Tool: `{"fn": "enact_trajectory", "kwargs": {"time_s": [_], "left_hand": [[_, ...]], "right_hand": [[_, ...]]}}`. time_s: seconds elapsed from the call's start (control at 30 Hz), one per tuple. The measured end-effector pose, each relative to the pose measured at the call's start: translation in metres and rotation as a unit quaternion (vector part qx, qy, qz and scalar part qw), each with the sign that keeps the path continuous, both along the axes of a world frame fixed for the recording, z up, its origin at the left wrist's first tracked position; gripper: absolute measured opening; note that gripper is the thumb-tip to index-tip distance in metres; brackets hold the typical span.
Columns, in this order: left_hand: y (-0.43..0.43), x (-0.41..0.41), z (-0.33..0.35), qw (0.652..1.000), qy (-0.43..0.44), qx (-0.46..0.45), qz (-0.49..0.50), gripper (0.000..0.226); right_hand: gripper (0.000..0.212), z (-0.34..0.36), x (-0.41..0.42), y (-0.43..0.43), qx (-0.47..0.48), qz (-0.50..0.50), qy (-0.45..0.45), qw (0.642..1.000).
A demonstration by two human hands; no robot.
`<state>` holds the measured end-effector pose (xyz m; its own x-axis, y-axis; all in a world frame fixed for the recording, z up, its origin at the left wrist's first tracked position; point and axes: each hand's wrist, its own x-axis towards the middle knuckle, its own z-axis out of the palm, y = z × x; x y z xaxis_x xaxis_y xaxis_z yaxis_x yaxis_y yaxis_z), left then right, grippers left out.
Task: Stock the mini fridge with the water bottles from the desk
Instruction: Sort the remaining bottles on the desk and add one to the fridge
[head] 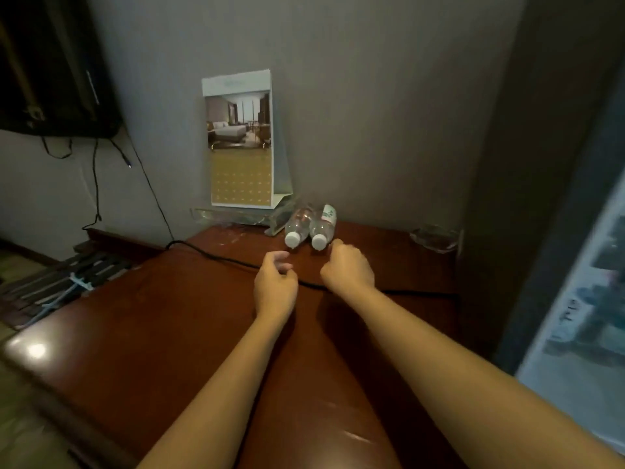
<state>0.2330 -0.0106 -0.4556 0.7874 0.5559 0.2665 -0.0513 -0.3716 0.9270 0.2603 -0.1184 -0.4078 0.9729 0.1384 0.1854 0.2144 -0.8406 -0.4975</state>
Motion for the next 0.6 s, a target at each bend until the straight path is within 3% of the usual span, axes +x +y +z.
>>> {"fn": "enact_trajectory", "kwargs": {"time_s": [0.17,0.33,0.6], "left_hand": [[0.021,0.010,-0.006,0.995,-0.033,0.089,0.006,0.028],[0.017,0.014,-0.010,0.988,-0.046,0.147,-0.009,0.031],[0.015,0.014,-0.014,0.982,-0.052,0.180,-0.039,0.034]], "right_hand": [[0.048,-0.023,0.074,0.025,-0.079,0.022,0.001,0.997],[0.044,-0.041,0.115,0.041,-0.148,0.066,-0.006,0.987],[0.027,-0.021,0.093,0.043,-0.046,0.046,-0.117,0.991]]}}
